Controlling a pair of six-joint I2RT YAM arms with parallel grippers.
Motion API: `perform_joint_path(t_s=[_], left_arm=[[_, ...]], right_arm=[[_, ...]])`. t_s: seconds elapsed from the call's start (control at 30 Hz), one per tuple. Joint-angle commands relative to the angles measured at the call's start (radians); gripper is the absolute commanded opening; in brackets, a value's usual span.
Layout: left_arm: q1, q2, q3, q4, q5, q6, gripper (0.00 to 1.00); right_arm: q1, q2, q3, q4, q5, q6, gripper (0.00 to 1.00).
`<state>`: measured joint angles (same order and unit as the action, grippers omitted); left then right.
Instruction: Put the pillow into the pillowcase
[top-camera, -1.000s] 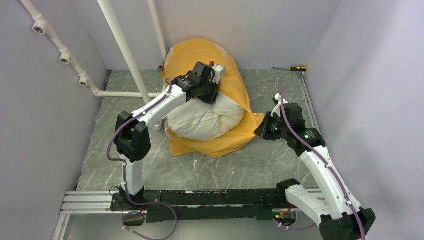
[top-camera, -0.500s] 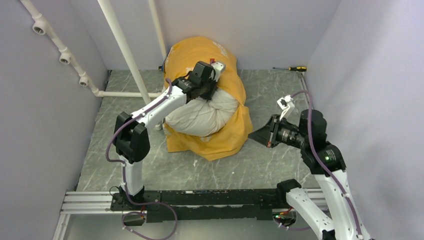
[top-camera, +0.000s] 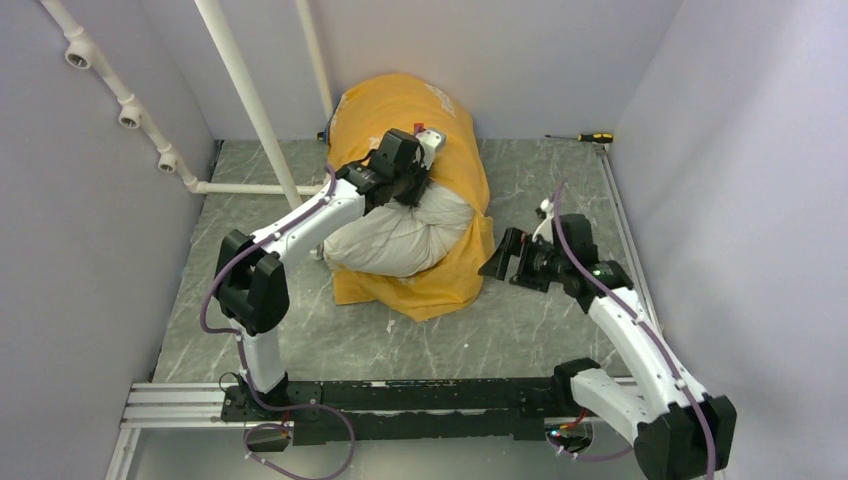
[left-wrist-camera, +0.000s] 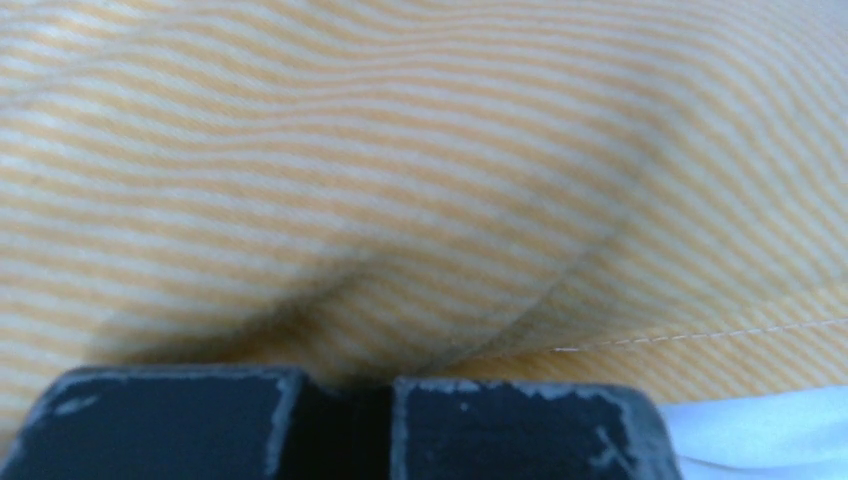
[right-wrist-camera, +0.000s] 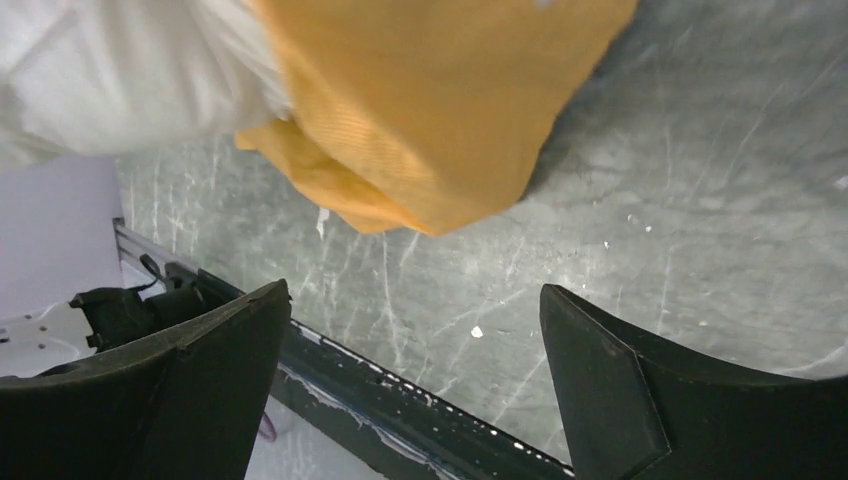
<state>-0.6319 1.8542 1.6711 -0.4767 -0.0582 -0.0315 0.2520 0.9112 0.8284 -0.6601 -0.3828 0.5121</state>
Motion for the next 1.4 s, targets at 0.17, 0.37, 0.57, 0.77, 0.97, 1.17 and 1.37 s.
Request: perform_joint_path(t_s=[0.17,0.37,0.57,0.77,0.97,1.17,1.37], left_arm=[[0.114,0.004,0.020,0.012,-0.025,-0.048,0.00],[0.131,-0.025,0.007,0.024,0.097,-0.078,0.00],[0.139,-0.082,-0.072,0.092,0.156,-0.089,0.00],[0.137,-0.077,-0.102,0.086,0.110,-0.066,0.00],[0.099,-0.073,-0.107,0.148,0.134,-0.079,0.00],[0.007,-0.096,-0.079,0.242,0.258,-0.128,0.00],[-0.100,-0.079,0.100,0.229,0.387,-0.179,0.00]], right_arm=[[0.034,0.148,-0.404,0.684,-0.228,0.294,1.00],[0.164,0.383,-0.486,1.051,-0.122,0.454,0.89],[0.169,0.510,-0.461,1.321,-0.101,0.545,0.00],[0.165,0.066,-0.345,0.979,-0.060,0.465,0.00],[0.145,-0.067,-0.074,0.758,-0.114,0.390,0.00],[0.130,-0.008,0.258,0.628,-0.097,0.284,0.00],[0.104,0.137,0.729,0.535,-0.090,0.162,0.00]])
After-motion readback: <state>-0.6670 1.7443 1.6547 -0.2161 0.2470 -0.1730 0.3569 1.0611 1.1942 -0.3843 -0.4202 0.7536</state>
